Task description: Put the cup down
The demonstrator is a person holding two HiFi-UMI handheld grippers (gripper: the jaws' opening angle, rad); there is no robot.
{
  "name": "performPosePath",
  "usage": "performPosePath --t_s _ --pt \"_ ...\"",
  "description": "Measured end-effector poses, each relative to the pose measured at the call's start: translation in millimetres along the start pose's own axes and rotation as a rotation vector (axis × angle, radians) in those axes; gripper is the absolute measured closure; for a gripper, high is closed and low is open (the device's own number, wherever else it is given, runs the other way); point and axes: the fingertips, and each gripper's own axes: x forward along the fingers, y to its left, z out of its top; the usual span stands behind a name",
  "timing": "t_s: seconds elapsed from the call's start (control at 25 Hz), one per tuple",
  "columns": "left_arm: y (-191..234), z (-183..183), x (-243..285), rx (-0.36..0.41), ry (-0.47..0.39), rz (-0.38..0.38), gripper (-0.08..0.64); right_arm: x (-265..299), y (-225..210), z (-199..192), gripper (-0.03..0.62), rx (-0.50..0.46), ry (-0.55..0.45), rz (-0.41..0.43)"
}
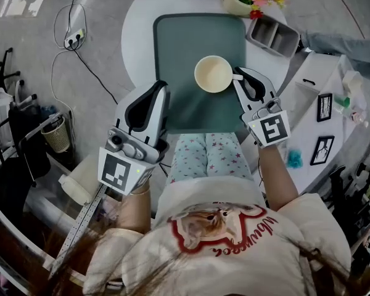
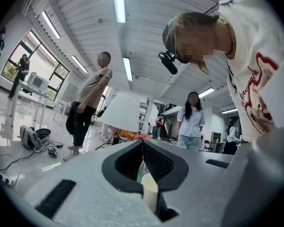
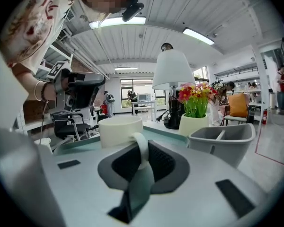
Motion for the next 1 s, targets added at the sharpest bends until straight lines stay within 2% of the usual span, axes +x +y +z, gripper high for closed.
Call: performPosePath --t_s 0.6,1.0 --pt "-11 1 10 0.021 0.011 -0.027 0.546 -4 -1 -6 0.541 0.035 -0.003 -0.001" --pt "-19 -2 19 0.008 0.026 -0.048 0.546 -11 -1 -10 0.541 0.070 -0.010 0.001"
